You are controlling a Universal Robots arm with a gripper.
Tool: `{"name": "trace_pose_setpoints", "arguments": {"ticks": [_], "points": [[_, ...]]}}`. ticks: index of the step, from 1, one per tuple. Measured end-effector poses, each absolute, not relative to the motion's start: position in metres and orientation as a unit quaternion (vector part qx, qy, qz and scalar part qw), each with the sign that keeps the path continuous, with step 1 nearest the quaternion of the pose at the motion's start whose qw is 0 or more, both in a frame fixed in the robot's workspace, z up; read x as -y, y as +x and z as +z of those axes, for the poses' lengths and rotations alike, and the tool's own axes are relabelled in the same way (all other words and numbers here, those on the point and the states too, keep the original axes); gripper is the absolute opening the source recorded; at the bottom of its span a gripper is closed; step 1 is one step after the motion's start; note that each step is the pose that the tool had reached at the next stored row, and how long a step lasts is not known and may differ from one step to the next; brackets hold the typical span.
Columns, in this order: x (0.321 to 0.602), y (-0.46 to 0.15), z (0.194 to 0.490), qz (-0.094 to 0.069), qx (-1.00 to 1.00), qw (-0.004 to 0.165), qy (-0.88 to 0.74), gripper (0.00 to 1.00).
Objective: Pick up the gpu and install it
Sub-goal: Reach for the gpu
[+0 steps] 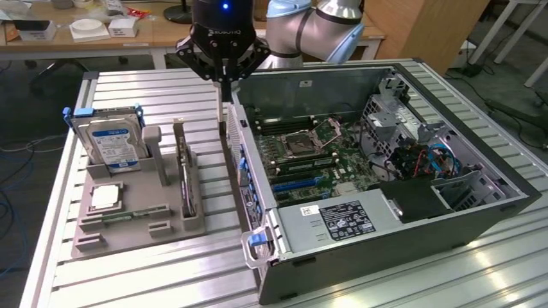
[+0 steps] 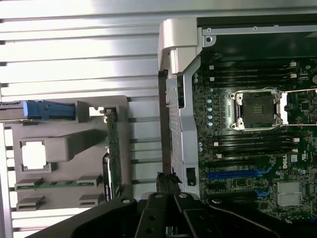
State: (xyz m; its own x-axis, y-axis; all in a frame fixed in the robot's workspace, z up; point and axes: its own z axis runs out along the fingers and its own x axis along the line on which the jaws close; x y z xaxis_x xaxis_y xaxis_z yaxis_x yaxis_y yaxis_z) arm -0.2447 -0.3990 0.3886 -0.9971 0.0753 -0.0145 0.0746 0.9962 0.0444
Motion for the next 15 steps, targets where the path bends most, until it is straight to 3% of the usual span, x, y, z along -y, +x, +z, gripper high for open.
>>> {"name": "trace_pose_setpoints", "arguments": {"ticks": [15], "points": [[0.399,-0.269,0.387,0.022,-0.999,0.005,0.038,0.1]]}}
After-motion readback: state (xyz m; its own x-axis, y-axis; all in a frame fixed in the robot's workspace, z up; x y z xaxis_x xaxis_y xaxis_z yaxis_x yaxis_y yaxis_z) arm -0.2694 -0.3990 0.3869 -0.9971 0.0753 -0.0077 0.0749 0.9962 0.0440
